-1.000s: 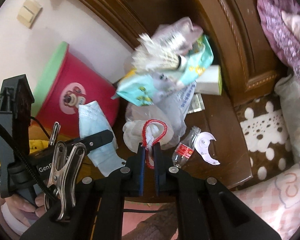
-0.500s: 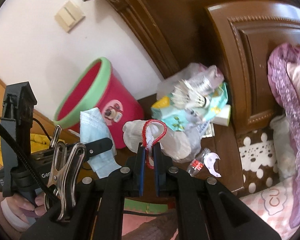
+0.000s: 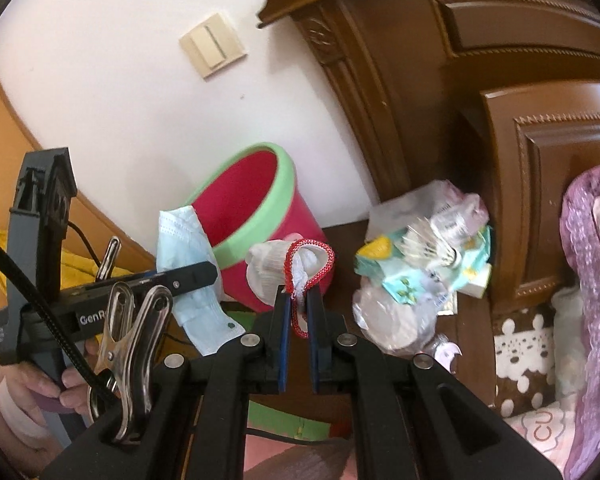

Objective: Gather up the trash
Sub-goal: 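Lift and carry the mask and glove over the red bin with both tools, then open both tools to drop the mask and glove into the bin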

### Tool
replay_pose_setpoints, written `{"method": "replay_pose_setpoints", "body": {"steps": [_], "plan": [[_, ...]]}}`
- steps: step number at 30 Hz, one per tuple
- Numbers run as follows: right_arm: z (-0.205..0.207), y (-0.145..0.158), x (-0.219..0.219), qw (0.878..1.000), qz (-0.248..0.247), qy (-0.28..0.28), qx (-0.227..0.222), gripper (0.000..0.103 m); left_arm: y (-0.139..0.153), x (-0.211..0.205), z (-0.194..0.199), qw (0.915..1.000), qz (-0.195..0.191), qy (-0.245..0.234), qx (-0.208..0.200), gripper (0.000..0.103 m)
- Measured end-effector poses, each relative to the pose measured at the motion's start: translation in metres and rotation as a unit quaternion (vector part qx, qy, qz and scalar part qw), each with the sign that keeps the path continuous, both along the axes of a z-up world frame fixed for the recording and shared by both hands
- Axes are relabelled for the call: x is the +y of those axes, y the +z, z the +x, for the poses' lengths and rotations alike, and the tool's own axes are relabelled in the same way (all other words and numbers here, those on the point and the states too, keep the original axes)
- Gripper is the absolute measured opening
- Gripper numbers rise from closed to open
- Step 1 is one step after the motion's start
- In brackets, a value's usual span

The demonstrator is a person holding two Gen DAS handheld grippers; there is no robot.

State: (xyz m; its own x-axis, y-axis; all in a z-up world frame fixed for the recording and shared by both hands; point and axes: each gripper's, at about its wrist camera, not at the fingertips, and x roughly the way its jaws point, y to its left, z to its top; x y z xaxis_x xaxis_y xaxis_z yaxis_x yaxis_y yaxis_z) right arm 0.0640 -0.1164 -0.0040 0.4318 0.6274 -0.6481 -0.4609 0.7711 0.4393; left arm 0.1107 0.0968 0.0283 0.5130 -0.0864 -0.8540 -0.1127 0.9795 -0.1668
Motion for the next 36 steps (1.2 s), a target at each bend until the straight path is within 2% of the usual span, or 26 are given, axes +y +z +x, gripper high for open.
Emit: {"method": "replay_pose_setpoints", "body": {"steps": [10, 15, 21, 27, 36], "plan": [[-0.001, 0.024, 0.033, 1.000, -0.002, -0.015, -0.024, 0.009, 0.013, 0.052, 0.030, 1.0000, -0.001, -0.002, 0.003, 0.020], [0.003, 0.033, 0.051, 0.999, 0.002, -0.041, -0.032, 0.009, 0.013, 0.074, 0.053, 0.9995, 0.021, -0.016, 0.015, 0.020], [0.010, 0.042, 0.073, 0.996, 0.009, -0.069, -0.048, 0.009, 0.005, 0.099, 0.076, 0.9980, 0.045, -0.028, 0.035, 0.020], [0.019, 0.049, 0.094, 0.995, 0.007, -0.081, -0.059, 0.009, -0.005, 0.117, 0.091, 0.9970, 0.052, -0.038, 0.043, 0.020], [0.031, 0.040, 0.131, 0.995, -0.004, -0.082, -0.052, 0.009, -0.032, 0.128, 0.105, 0.9941, 0.070, -0.055, 0.063, 0.020]]}}
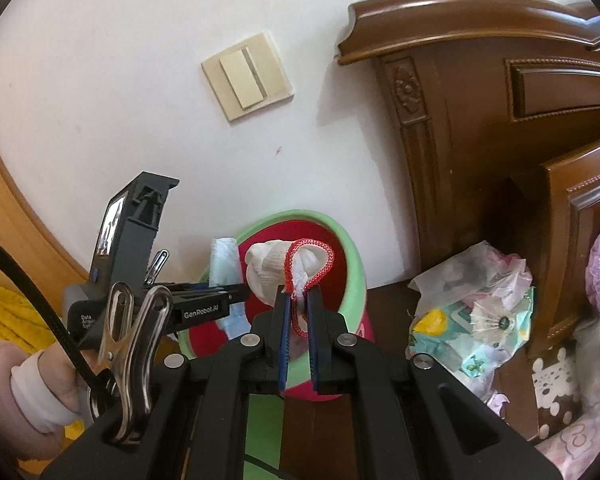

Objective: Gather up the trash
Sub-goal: 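Open both tools to drop the mask and glove into the bin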

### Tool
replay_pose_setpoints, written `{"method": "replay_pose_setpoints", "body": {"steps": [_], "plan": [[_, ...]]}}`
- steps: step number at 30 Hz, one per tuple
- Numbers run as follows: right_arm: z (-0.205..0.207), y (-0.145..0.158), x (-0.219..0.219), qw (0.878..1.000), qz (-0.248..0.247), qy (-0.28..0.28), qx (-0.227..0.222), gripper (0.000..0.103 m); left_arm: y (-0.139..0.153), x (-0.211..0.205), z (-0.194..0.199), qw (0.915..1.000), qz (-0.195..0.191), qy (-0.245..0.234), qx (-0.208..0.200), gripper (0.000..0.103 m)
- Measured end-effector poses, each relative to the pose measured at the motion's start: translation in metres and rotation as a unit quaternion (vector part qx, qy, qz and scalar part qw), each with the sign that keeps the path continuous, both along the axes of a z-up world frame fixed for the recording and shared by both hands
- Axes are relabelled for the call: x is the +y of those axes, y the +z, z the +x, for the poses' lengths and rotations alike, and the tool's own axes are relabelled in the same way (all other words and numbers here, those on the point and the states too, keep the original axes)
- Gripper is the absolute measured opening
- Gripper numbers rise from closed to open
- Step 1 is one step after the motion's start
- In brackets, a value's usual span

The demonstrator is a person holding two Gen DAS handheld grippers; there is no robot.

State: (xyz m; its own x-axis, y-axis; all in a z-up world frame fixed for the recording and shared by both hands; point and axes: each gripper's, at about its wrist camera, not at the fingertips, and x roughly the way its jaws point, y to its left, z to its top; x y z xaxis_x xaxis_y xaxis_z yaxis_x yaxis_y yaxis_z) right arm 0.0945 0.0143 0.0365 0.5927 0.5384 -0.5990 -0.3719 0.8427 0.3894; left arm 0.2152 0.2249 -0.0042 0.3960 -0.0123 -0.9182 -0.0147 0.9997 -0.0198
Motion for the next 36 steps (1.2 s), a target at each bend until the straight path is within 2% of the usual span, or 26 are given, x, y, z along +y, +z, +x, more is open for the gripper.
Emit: {"method": "replay_pose_setpoints", "body": {"steps": [14, 17, 24, 36], "plan": [[0.018, -0.023, 0.031, 0.999, -0.015, 0.000, 0.028, 0.009, -0.028, 0.012, 0.014, 0.9994, 0.011, -0.009, 0.030, 0.021], [0.019, -0.026, 0.038, 0.999, -0.021, 0.004, 0.029, 0.009, -0.028, 0.013, 0.013, 0.9993, 0.012, -0.014, 0.032, 0.021], [0.021, -0.032, 0.050, 0.999, -0.034, 0.009, 0.036, 0.009, -0.028, 0.010, 0.014, 0.9991, 0.014, -0.022, 0.035, 0.033], [0.025, -0.041, 0.057, 0.998, -0.042, 0.007, 0.046, 0.009, -0.019, 0.015, 0.002, 0.9996, 0.012, -0.015, 0.023, 0.033]]}}
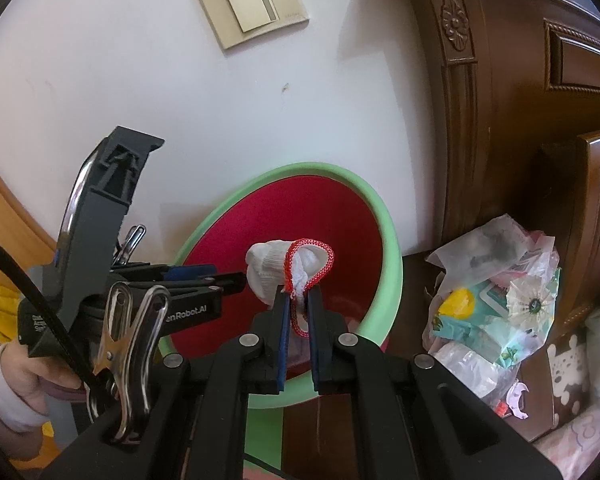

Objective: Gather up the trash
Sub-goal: 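Open both tools to drop the mask and glove into the bin, then withdraw both open tools from the bin back to the nightstand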

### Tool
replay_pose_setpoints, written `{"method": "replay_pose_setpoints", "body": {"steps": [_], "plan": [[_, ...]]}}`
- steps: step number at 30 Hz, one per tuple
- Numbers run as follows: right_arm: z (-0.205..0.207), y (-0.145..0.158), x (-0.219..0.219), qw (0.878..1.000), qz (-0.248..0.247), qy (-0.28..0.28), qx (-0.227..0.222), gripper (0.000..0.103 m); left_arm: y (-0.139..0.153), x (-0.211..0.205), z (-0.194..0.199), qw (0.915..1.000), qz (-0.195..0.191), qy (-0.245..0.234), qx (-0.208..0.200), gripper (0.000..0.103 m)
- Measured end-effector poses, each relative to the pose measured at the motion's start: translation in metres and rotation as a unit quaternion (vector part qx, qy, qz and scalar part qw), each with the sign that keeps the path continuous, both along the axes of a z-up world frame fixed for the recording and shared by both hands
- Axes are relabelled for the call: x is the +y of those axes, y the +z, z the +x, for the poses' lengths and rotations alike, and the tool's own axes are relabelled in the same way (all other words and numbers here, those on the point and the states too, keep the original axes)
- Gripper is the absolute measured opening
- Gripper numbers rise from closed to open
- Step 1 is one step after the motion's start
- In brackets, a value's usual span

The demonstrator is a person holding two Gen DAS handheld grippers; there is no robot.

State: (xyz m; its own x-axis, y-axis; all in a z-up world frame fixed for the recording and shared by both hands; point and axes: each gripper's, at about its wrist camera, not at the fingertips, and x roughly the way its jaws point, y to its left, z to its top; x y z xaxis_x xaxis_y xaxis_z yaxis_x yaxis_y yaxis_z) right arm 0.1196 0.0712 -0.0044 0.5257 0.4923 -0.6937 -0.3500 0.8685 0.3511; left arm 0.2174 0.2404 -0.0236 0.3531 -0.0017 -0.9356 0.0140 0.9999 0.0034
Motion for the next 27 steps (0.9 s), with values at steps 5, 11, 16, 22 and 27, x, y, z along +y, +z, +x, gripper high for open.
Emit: {"method": "replay_pose_setpoints", "body": {"steps": [5, 11, 16, 22, 27], "plan": [[0.001, -0.002, -0.001, 1.000, 0.015, -0.007, 0.006, 0.020, 0.003, 0.009, -0.006, 1.0000, -0.005, 0.003, 0.000, 0.033], [0.000, 0.000, -0.005, 1.000, 0.019, -0.021, 0.006, 0.026, 0.003, 0.011, -0.002, 1.0000, -0.008, -0.002, 0.002, 0.033], [-0.004, 0.003, -0.008, 0.999, 0.023, -0.027, 0.005, 0.027, 0.005, 0.009, -0.002, 0.9999, -0.012, -0.009, 0.000, 0.033], [-0.010, 0.009, -0.017, 0.999, 0.023, -0.037, 0.001, 0.030, 0.013, -0.001, -0.007, 0.9994, -0.027, -0.023, -0.004, 0.034], [-0.017, 0.014, -0.032, 0.998, 0.023, -0.053, -0.002, 0.032, 0.023, -0.013, -0.012, 0.9987, -0.035, -0.037, -0.010, 0.037]]}}
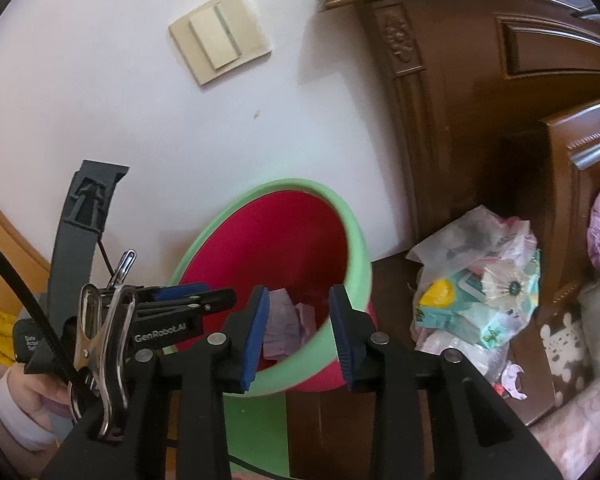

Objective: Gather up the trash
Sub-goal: 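Withdraw both open tools from the bin back to the nightstand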

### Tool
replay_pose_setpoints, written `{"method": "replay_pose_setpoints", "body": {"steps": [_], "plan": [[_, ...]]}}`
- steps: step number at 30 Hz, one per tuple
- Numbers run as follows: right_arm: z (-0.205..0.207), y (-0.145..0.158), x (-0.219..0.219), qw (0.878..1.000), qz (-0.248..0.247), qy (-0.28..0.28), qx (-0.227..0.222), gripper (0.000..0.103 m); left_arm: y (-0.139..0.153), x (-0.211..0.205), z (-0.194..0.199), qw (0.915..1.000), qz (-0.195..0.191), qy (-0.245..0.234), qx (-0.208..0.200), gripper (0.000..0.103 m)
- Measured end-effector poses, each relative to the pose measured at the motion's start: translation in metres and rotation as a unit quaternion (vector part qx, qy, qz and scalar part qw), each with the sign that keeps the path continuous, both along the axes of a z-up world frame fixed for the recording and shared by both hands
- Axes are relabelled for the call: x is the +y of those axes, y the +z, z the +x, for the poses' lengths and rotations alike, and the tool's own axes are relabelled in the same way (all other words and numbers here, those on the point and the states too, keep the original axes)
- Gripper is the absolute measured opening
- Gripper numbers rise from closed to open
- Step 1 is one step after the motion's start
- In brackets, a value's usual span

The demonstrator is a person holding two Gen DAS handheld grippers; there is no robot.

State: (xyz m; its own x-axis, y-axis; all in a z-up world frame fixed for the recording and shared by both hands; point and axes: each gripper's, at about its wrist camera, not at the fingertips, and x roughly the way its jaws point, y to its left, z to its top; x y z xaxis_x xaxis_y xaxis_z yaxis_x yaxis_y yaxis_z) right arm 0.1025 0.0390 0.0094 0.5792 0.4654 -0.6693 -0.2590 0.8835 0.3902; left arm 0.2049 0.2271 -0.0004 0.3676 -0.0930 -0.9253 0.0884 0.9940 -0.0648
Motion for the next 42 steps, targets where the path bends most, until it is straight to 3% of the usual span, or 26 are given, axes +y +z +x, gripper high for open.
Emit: {"method": "replay_pose_setpoints", "body": {"steps": [20, 34, 42], "plan": [[-0.037, -0.020, -0.147, 0.997, 0.002, -0.071, 0.036, 0.034, 0.010, -0.106, -0.033, 0.9995, -0.023, -0.022, 0.007, 0.038], [-0.038, -0.048, -0.218, 0.997, -0.014, -0.052, 0.063, 0.034, -0.005, -0.189, -0.036, 0.9994, -0.024, -0.024, 0.007, 0.039], [-0.035, -0.071, -0.242, 0.996, -0.022, -0.029, 0.084, 0.034, -0.037, -0.223, -0.038, 0.9995, -0.019, -0.014, 0.023, 0.039]]}}
